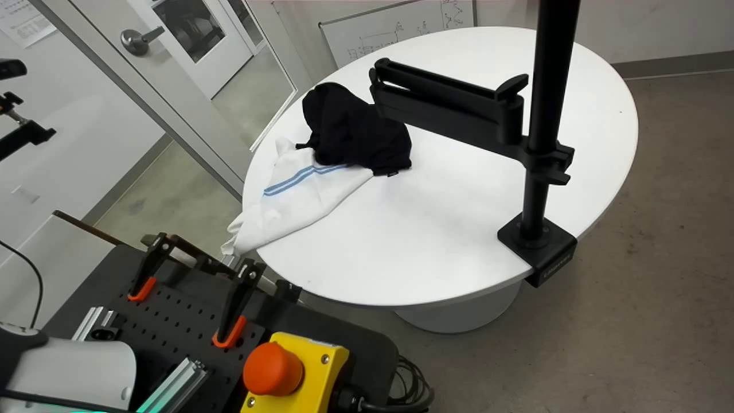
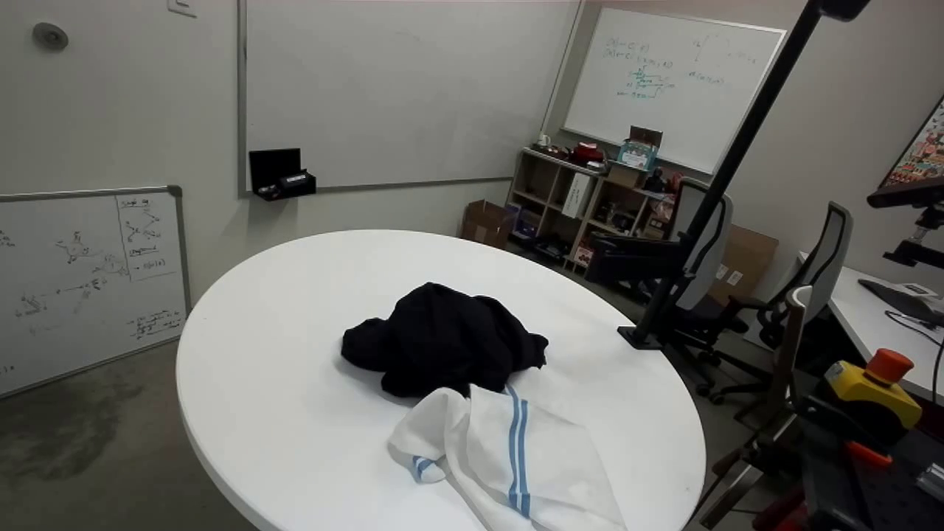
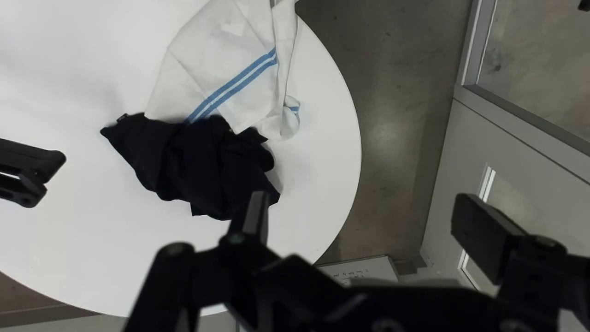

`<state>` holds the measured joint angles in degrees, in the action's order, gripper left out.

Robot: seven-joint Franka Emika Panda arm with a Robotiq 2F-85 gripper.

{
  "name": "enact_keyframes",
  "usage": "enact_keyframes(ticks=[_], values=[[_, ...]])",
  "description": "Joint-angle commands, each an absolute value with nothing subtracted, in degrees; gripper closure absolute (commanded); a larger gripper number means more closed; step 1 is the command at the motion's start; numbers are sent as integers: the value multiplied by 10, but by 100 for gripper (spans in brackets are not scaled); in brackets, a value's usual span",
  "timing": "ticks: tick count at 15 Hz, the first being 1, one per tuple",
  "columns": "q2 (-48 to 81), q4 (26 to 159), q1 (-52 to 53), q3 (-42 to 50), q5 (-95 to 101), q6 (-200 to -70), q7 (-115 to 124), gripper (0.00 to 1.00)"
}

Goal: Pick up the towel from the table and put it on the tripod.

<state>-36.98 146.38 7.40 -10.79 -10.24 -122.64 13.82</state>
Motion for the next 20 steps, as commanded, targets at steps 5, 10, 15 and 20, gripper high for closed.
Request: enact_keyframes(ticks=[5,10,15,20], values=[[-360,1466,68,-107,-101,-1226,149,0],[-326,1485,73,-95,-105,-1276,112,0],[-268,1507,67,-102,-87,-1359,117,0],[-161,1510,61,-115,-21,-1420,105,0]])
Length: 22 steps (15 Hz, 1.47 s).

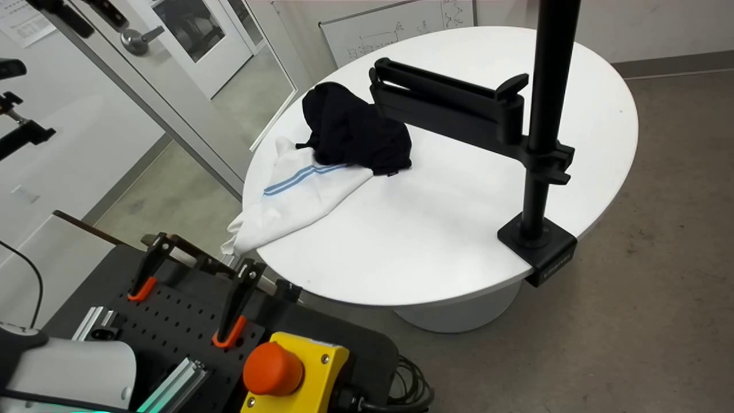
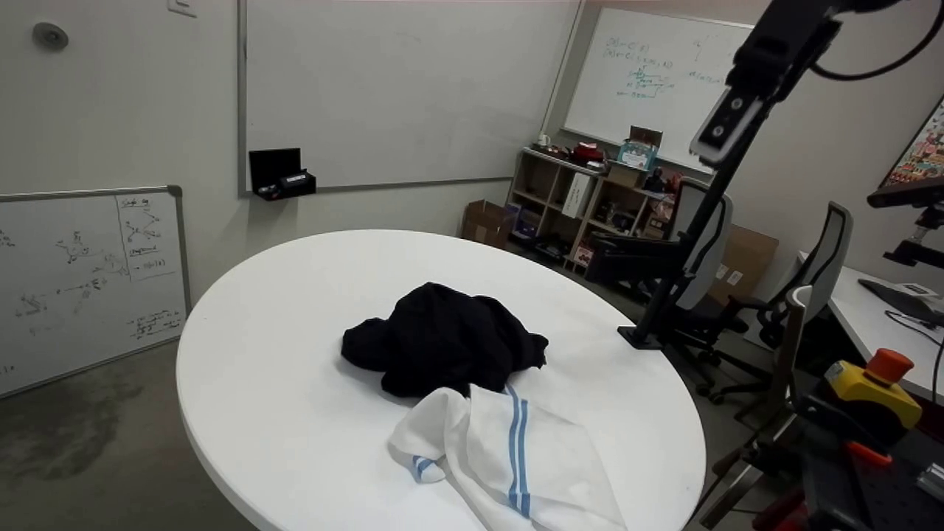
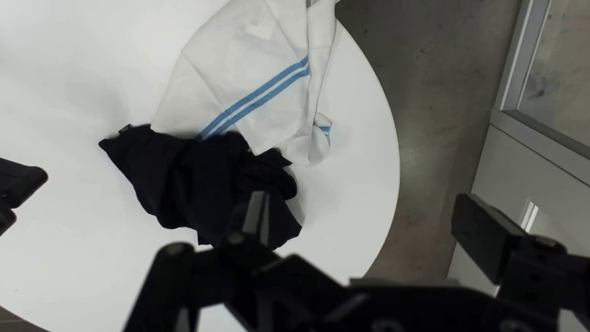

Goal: Pick up the towel from the table and put it on the tripod.

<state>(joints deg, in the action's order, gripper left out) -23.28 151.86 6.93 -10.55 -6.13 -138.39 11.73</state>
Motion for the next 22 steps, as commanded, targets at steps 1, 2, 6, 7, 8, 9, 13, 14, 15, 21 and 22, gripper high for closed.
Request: enact_keyframes(ticks=[1,2,6,7,8,9,13,14,15,21,22], values=[[-136,1506,58,-116,-2,-1427,106,0],[-94,1496,59,-113,16,-1426,93,0],[30,1455,52,-110,119,-1429,123,0],[57,1441,55,-105,148,-1429,134,0],[84,1424,61,-97,174,-1425,145,1],[107,1410,69,-89,195,-1422,155,1],[192,1355,100,-57,243,-1426,176,0],[212,1343,109,-47,251,-1431,182,0],[231,1330,117,-36,263,-1437,190,0],[333,1266,191,41,304,-1517,284,0],[350,1254,211,60,311,-1537,311,0]])
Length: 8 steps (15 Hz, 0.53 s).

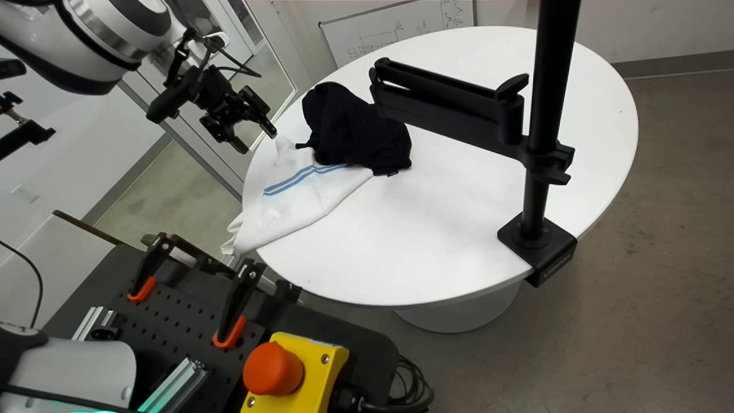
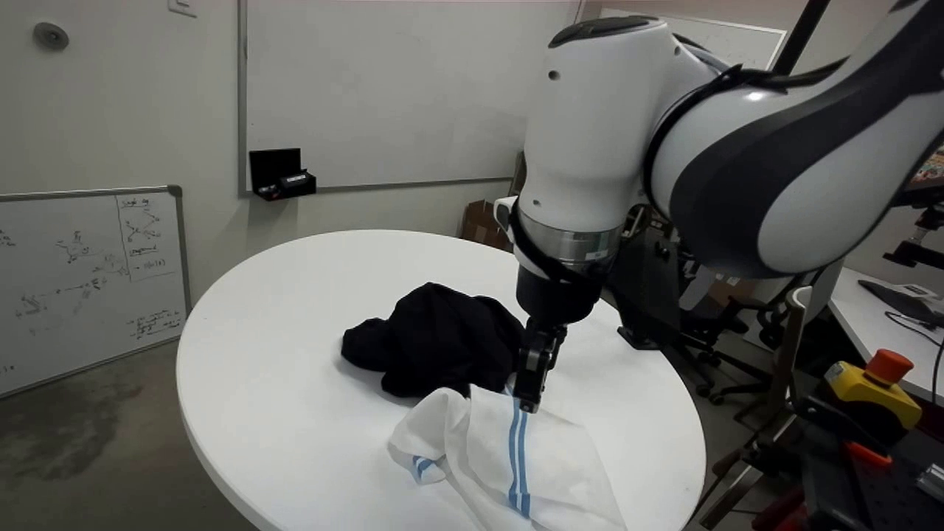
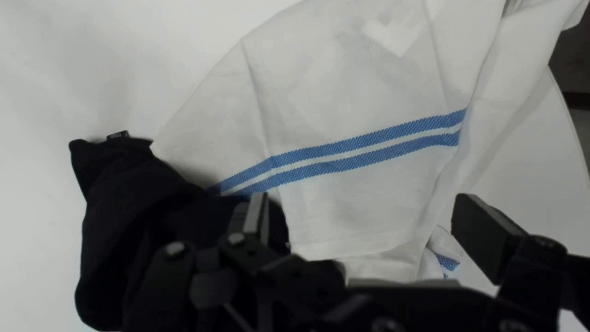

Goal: Pick up the towel from the table and put it on the tripod.

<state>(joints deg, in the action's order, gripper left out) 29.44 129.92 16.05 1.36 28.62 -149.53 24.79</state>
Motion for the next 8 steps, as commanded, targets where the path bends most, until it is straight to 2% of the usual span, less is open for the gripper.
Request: enact_keyframes(ticks=[1,8], values=[[365,1244,227,74,310,-1552,328,0],[460,1174,312,132,279,-1580,394,0]])
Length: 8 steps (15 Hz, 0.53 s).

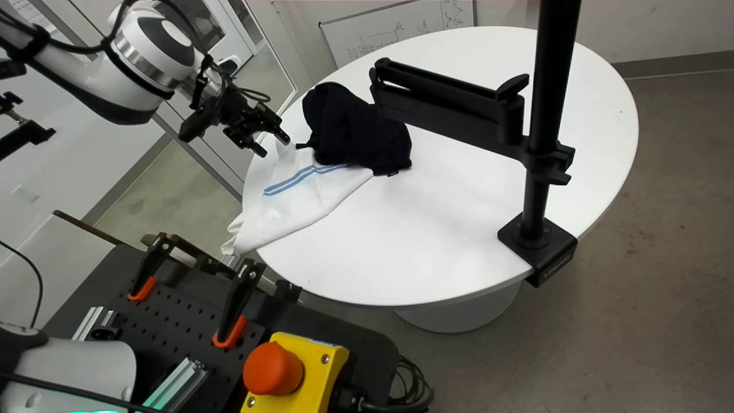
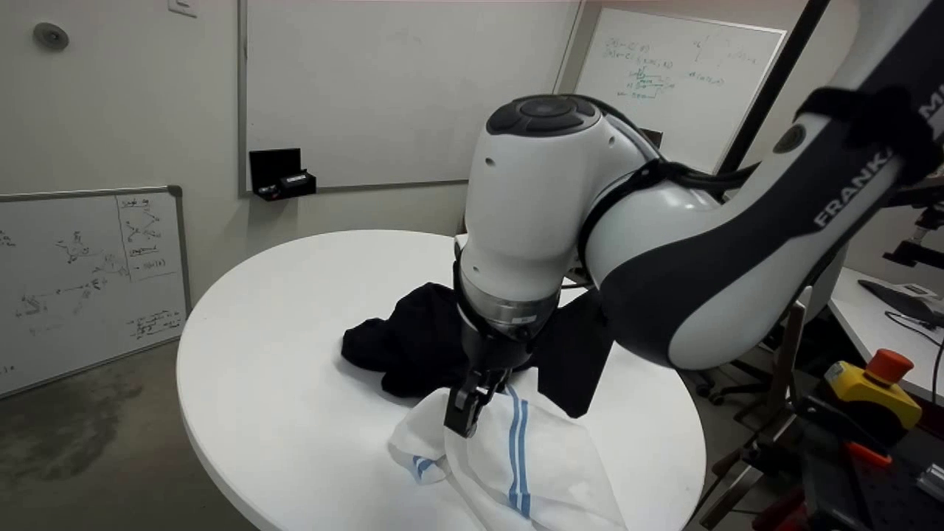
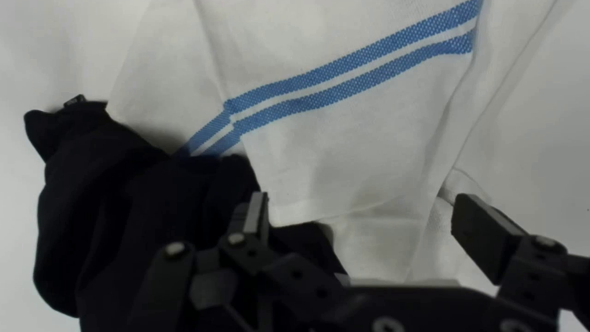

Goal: Pick up the towel from the table and put it on the tripod.

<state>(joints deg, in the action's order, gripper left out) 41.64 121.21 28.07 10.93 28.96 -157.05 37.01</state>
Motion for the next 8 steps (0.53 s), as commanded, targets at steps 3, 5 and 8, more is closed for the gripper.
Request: enact_keyframes(ticks=[3,5,8], values=[[482,1158,327,140,270,-1574,406,0],[492,1151,332,146,264,-1570,409,3],[503,1144,338,152,255,-1565,411,11]])
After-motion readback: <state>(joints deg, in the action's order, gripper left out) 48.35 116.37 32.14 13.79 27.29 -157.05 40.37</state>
